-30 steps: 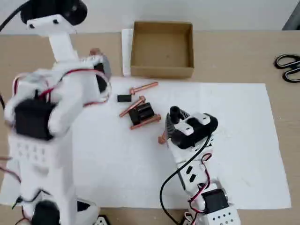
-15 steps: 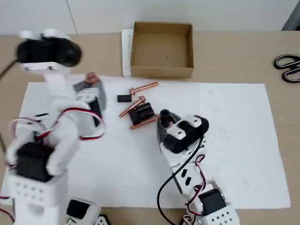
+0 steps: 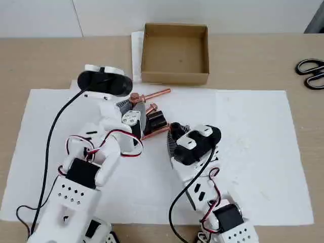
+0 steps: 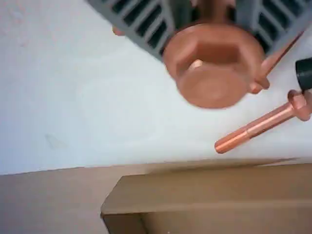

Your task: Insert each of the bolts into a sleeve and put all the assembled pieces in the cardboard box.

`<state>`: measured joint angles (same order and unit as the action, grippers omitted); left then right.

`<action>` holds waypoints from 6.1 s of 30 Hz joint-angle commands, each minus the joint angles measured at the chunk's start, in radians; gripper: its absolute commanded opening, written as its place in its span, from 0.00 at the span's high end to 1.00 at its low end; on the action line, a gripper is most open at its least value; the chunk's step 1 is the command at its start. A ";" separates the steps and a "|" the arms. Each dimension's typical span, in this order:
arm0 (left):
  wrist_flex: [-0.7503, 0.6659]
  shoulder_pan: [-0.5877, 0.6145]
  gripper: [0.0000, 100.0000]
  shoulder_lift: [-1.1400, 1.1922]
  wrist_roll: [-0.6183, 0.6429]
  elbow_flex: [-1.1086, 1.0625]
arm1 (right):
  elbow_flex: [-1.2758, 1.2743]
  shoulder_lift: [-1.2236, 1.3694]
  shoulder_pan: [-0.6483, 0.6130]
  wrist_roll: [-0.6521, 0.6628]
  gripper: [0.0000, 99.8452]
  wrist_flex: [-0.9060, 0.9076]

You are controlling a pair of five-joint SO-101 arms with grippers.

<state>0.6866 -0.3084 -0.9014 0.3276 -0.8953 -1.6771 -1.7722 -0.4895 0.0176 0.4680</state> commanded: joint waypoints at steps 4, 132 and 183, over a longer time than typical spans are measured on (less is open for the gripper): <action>-0.071 -0.032 0.99 -0.103 0.009 -0.048 | -0.009 -0.007 -0.024 -0.014 1.00 0.035; 0.578 0.092 0.77 -0.166 -0.032 0.375 | -0.009 -0.007 -0.127 -0.183 1.00 0.097; 0.747 0.669 0.77 -0.164 -0.358 0.232 | 2.582 2.669 0.297 0.054 0.81 0.206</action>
<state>1.4277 0.3560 -1.0564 -0.0207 -0.6651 0.8178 0.9145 -0.2056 0.0637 0.6598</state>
